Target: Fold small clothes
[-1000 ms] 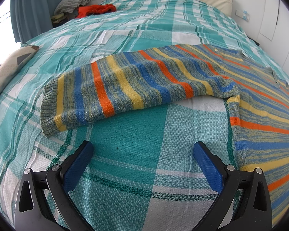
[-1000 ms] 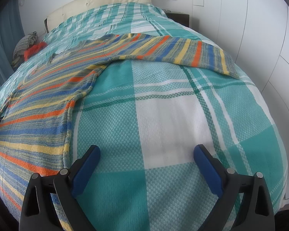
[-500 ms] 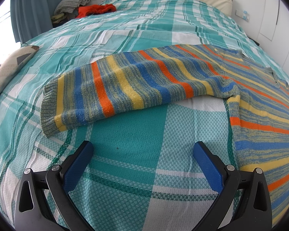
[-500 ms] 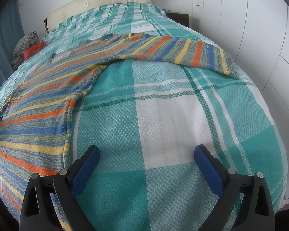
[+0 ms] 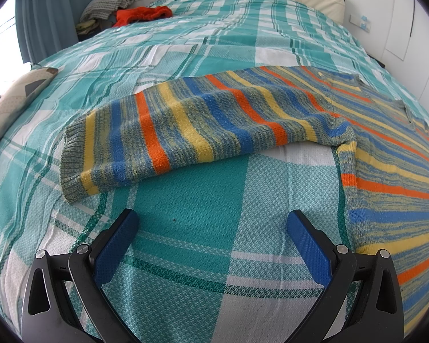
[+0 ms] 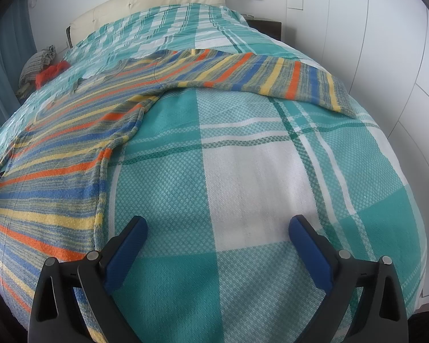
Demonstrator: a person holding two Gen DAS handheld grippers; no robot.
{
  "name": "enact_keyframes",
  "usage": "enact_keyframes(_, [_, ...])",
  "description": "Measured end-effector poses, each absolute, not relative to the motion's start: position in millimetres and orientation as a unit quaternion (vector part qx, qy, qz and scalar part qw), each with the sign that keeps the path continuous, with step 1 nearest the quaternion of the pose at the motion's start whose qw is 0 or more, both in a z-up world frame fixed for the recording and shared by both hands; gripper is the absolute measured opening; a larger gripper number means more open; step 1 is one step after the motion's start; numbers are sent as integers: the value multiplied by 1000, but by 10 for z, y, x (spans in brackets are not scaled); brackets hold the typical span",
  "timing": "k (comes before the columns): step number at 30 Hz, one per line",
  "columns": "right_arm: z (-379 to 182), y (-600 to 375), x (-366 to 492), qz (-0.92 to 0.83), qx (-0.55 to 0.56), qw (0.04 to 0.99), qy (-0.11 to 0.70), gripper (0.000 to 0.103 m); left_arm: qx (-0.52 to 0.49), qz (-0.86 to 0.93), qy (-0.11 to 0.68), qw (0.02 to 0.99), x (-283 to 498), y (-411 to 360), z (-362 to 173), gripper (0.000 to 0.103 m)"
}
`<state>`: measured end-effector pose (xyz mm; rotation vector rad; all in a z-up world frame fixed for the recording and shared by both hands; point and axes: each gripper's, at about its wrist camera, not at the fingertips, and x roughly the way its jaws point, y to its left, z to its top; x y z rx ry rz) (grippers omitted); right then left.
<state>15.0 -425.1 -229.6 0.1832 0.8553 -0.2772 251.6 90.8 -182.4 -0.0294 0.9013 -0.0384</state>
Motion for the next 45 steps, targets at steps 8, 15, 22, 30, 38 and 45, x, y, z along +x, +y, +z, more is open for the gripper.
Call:
enact_keyframes(8, [-2296, -4249, 149, -134, 88, 896, 413, 99, -14, -19, 436, 900, 2516, 907, -1823, 103])
enact_keyframes(15, [-2294, -4247, 150, -135, 88, 896, 413, 99, -14, -19, 436, 900, 2516, 908, -1823, 103])
enact_keyframes(22, [-2296, -4243, 150, -135, 86, 896, 413, 99, -14, -19, 436, 900, 2517, 905, -1821, 103])
enact_keyframes(30, [-2299, -4248, 156, -134, 85, 896, 414, 100, -14, -18, 436, 900, 2516, 907, -1823, 103])
enact_keyframes(38, [-2306, -4251, 178, -132, 84, 896, 415, 101, -14, -18, 436, 900, 2516, 906, -1823, 103])
enact_keyframes(45, [-2306, -4250, 185, -132, 84, 896, 415, 102, -14, -19, 436, 900, 2516, 905, -1822, 103])
